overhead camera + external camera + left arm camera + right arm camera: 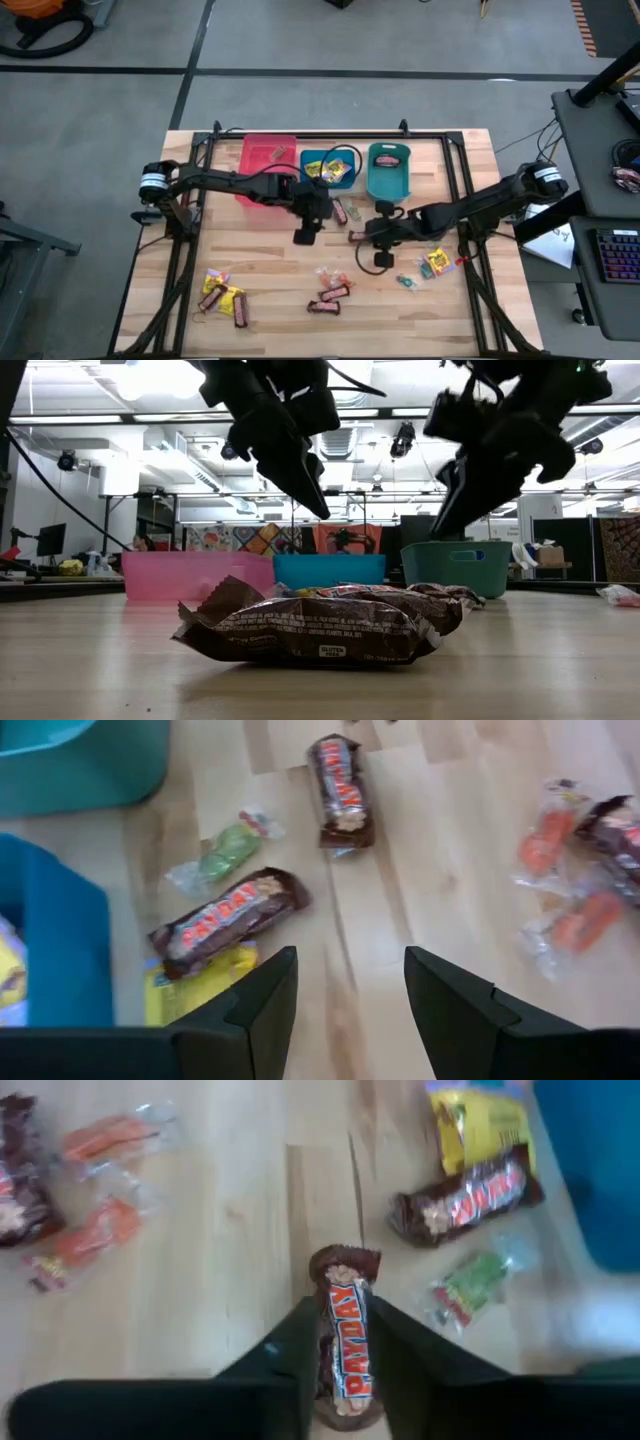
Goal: Sort candy
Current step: Put the brown candy into the green bin
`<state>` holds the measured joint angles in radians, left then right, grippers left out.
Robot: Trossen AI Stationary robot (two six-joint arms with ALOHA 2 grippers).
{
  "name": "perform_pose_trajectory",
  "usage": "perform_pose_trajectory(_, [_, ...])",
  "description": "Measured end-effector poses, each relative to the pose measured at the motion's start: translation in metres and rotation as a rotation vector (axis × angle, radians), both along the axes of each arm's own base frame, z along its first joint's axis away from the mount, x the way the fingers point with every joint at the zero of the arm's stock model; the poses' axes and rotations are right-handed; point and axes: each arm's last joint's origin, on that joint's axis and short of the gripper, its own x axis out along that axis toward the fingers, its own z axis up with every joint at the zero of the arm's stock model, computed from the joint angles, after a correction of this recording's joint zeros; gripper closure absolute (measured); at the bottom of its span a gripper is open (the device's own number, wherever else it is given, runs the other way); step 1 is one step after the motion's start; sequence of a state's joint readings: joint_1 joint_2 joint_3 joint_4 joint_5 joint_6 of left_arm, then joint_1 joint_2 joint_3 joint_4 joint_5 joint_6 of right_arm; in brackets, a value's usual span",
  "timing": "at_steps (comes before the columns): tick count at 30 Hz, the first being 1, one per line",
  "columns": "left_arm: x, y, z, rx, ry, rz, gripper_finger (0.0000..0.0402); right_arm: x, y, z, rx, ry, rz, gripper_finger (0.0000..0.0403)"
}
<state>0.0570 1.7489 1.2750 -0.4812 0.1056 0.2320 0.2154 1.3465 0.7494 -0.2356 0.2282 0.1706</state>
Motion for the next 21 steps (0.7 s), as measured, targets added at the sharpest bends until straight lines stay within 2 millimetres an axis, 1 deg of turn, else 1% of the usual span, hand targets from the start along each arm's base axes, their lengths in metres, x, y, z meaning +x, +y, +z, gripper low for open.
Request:
perform_pose_trajectory(6, [-0.002,-0.003,-0.005,-0.032,0.016,-0.004,0.0233,0.000,0.000,-0.017,0.029,0.049,-0.066,0.0209])
perform_pose_trajectory(8, [-0.004,-0.003,-0.008,-0.037,0.019,0.002,0.0233,0.001,0.000,-0.022,0.034,0.062,-0.078,0.0183])
perform_pose_trajectory(10, [-0.008,-0.003,-0.009,-0.043,0.019,0.011,0.0233,0.001,0.000,-0.028,0.022,0.085,-0.096,0.0167])
perform_pose_trajectory(13, [-0.012,-0.004,-0.008,-0.054,0.019,0.025,0.0233,0.004,-0.001,-0.039,-0.014,0.119,-0.118,0.0162])
perform_pose_trajectory(15, [-0.014,-0.006,-0.004,-0.056,0.003,0.022,0.0233,0.006,-0.001,-0.047,-0.024,0.137,-0.120,0.0164])
perform_pose_trajectory(18, [-0.020,-0.011,0.008,-0.055,-0.042,0.008,0.0233,0.010,0.000,-0.055,-0.025,0.139,-0.120,0.0172])
perform_pose_trajectory(21, [-0.029,-0.017,0.020,-0.057,-0.107,-0.006,0.0233,0.012,0.001,-0.061,-0.025,0.146,-0.121,0.0188])
